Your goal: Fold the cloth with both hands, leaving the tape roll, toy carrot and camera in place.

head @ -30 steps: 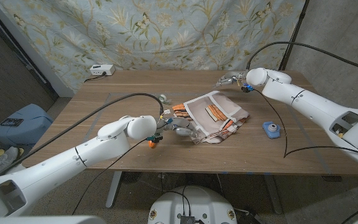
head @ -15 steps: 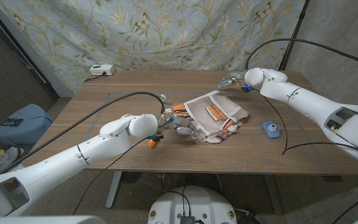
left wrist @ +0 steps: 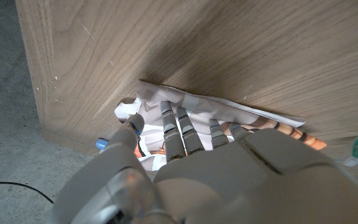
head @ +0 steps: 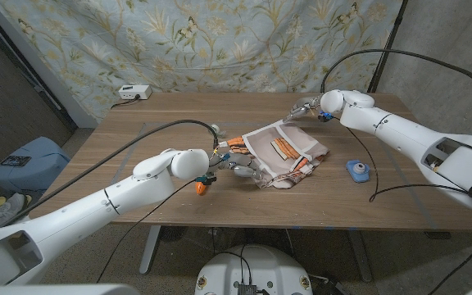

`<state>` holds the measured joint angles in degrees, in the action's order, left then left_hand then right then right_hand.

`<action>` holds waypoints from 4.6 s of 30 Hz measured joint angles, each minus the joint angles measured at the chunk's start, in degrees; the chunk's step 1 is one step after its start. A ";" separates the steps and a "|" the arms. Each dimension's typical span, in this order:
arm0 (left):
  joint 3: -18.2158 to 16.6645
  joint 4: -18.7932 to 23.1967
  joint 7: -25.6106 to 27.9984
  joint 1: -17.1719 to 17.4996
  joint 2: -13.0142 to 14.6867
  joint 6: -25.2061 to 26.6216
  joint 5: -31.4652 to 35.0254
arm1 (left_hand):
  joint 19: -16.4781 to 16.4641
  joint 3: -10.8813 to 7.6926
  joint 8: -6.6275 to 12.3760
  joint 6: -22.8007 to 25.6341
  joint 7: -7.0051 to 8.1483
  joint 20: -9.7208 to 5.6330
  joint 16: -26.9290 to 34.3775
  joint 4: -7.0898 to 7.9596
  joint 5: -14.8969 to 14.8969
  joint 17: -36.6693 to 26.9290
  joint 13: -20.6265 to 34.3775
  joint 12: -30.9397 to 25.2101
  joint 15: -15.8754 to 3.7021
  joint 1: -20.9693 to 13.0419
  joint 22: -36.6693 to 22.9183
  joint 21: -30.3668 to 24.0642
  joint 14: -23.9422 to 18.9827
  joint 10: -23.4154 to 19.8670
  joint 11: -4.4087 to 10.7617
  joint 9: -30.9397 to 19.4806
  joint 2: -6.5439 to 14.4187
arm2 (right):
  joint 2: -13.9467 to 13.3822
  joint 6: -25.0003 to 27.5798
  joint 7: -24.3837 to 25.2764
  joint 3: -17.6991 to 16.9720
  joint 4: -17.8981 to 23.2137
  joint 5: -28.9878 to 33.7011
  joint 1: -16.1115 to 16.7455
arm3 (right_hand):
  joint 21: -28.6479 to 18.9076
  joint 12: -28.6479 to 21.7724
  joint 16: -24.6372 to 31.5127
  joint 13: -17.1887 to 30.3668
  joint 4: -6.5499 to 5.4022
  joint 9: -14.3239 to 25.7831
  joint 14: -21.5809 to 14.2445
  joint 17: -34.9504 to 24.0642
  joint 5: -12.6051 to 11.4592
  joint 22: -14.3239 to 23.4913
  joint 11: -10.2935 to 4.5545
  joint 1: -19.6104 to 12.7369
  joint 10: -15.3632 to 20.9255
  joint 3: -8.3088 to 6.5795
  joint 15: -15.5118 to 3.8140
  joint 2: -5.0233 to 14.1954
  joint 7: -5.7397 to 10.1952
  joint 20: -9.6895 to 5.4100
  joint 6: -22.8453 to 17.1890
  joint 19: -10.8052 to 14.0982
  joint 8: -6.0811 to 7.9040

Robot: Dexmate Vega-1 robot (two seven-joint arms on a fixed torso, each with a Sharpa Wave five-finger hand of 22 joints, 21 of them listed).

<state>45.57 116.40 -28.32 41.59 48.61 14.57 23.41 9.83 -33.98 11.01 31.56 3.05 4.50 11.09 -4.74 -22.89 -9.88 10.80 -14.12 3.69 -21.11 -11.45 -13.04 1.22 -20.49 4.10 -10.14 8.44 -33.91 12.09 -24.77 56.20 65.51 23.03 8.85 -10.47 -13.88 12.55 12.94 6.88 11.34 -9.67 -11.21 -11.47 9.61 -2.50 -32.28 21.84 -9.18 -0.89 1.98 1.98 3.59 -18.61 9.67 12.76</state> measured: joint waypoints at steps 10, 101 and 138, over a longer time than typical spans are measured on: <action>0.02 -0.52 0.07 -0.19 -0.03 -0.23 -0.27 | 0.00 -0.24 0.00 0.51 -0.50 0.00 0.00 -0.25 0.00 0.00 0.03 0.44 -0.21 0.00 0.00 0.00 -0.21 -0.31 -0.11 0.00 0.00 | 1.49 -0.30 -0.05 1.20 -2.05 0.82 -0.88 | 0.00 -1.56 1.02 0.95 0.56 0.26 -2.32 -0.13 -0.22 0.00 -0.63 -0.30 2.82 0.08 -1.28 -0.30 0.72 0.00 -3.15 0.00 1.07; 0.39 -1.88 0.38 -0.87 -0.48 -1.71 -0.65 | 0.00 -1.82 -0.27 1.48 -0.26 0.00 -0.40 -1.36 -0.21 -0.01 0.37 1.84 0.20 0.00 -0.02 -0.32 -0.61 0.77 -0.10 -0.12 0.00 | -1.60 0.14 10.37 -1.32 9.81 7.66 5.73 | -0.80 -28.18 14.43 15.99 3.38 4.75 -33.05 -15.24 -3.32 0.14 -9.42 -26.02 36.17 -4.53 -3.60 1.00 6.92 -1.95 -36.99 11.59 18.86; -1.79 -2.24 2.29 0.81 1.27 -4.13 -2.12 | 0.00 -2.06 -0.27 1.29 -0.07 0.00 -0.40 -1.59 -0.18 -0.01 0.32 2.05 0.20 0.00 -0.02 -0.29 -0.61 0.76 -0.10 -0.43 0.00 | -3.73 7.69 2.25 -2.68 24.50 13.89 7.86 | -0.80 -28.51 13.73 16.26 2.64 4.05 -35.16 -16.12 -3.09 0.13 -9.41 -27.90 37.79 -4.74 -3.86 0.92 6.71 -1.62 -37.79 12.33 20.21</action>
<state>43.78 114.16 -26.03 42.40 49.88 10.44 21.29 9.83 -36.04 10.75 32.85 2.98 4.50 10.69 -6.33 -23.07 -9.88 11.12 -12.07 3.89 -21.11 -11.47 -13.34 0.61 -19.74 4.00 -10.58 8.45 -37.63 19.78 -22.52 53.52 90.01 36.91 16.71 -11.27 -42.39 26.29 29.21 9.53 15.40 -44.83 -27.34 -14.56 9.74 -11.91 -60.18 59.63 -13.92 -4.75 2.90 8.68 1.97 -56.41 22.00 32.97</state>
